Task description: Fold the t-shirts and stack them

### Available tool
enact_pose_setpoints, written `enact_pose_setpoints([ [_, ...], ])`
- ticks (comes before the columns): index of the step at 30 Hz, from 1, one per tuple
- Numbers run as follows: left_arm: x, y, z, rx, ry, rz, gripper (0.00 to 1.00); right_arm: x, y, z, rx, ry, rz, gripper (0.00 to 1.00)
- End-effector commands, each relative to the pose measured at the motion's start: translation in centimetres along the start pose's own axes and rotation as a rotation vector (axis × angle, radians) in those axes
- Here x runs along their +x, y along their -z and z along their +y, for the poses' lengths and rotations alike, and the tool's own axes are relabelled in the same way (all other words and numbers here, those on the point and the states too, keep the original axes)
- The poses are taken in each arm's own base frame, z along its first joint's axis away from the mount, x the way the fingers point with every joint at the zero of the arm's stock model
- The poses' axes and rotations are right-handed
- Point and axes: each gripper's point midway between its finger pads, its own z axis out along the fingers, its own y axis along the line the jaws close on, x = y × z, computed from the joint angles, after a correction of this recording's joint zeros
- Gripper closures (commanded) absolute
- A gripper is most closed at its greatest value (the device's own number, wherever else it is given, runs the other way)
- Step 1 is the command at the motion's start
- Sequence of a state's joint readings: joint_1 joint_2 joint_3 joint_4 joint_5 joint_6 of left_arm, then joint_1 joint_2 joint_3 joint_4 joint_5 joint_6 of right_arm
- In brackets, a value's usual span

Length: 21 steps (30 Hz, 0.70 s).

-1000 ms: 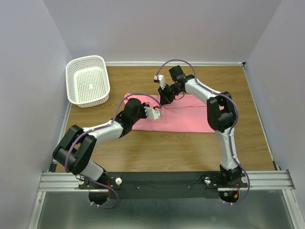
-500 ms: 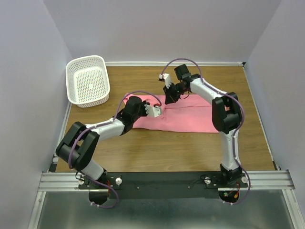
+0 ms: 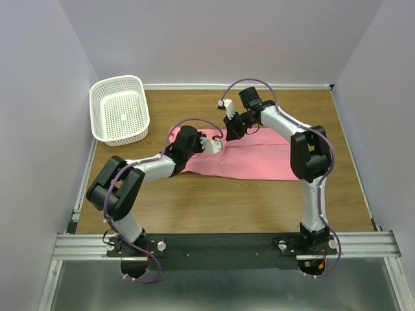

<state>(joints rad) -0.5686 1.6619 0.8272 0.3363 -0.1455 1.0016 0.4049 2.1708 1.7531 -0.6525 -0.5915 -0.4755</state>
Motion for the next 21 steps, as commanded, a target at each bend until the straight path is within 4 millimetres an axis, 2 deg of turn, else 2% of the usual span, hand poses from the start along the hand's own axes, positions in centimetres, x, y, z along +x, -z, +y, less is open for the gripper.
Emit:
enact_pose_setpoints([
  [1,0.0,-0.5,2.0,-0.072,0.022,0.023,1.00,0.0,0.3,0.3,-0.008,-0.005,-0.005,0.94],
  [3,0.5,-1.1,1.7,-0.069,0.026,0.051,0.97,0.0,0.4,0.3,-0.004,-0.014,-0.004,0.87],
  [5,0.8,-1.8,1.7,-0.072,0.036,0.075,0.84,0.0,0.6,0.0,0.011,-0.023,-0.004,0.79],
  [6,1.3,-1.7,2.3,-0.109,0.074,0.113,0.78,0.0,0.9,-0.4,0.021,-0.039,-0.010,0.72],
  [8,1.3,-1.4,4.1,-0.177,0.132,0.129,0.64,-0.2,1.8,-0.8,0.038,-0.049,-0.024,0.67],
  [9,1.5,-0.7,5.2,-0.237,0.193,0.148,0.55,-0.2,2.5,-1.6,0.054,-0.064,-0.039,0.65],
  [10,1.4,0.0,6.1,-0.271,0.241,0.146,0.55,-0.2,3.0,-1.7,0.056,-0.065,-0.047,0.62],
  [11,0.5,1.8,8.3,-0.338,0.306,0.115,0.47,-0.7,4.1,-1.6,0.057,-0.055,-0.072,0.58],
  [12,0.2,2.9,9.5,-0.384,0.372,0.100,0.43,0.0,4.3,-1.3,0.042,-0.060,-0.069,0.56],
  [13,0.0,5.7,12.2,-0.511,0.595,0.075,0.34,0.6,4.9,-1.4,0.039,-0.038,-0.073,0.54],
  [14,0.3,7.2,13.2,-0.571,0.736,0.081,0.27,0.6,5.5,-0.6,0.016,-0.018,-0.087,0.48],
  [15,0.4,8.2,13.3,-0.590,0.888,0.085,0.23,0.1,6.9,0.2,0.018,0.020,-0.111,0.47],
  [16,0.5,8.5,11.4,-0.512,1.089,0.106,0.23,2.1,6.8,1.1,-0.001,0.032,-0.085,0.46],
  [17,-0.1,10.0,11.0,-0.485,1.219,0.068,0.23,1.8,8.0,2.0,0.010,0.064,-0.103,0.43],
  [18,-0.1,10.6,9.7,-0.444,1.317,0.061,0.23,2.6,8.5,2.5,0.015,0.070,-0.094,0.41],
  [19,-1.5,10.6,7.7,-0.339,1.485,0.006,0.23,4.6,8.6,3.0,0.015,0.057,-0.070,0.40],
  [20,-0.6,11.6,4.4,-0.296,1.573,0.013,0.23,5.4,9.0,3.1,0.033,0.047,-0.065,0.39],
  [21,-0.4,12.0,2.5,-0.261,1.655,0.011,0.23,5.6,9.7,3.0,0.055,0.045,-0.077,0.38],
])
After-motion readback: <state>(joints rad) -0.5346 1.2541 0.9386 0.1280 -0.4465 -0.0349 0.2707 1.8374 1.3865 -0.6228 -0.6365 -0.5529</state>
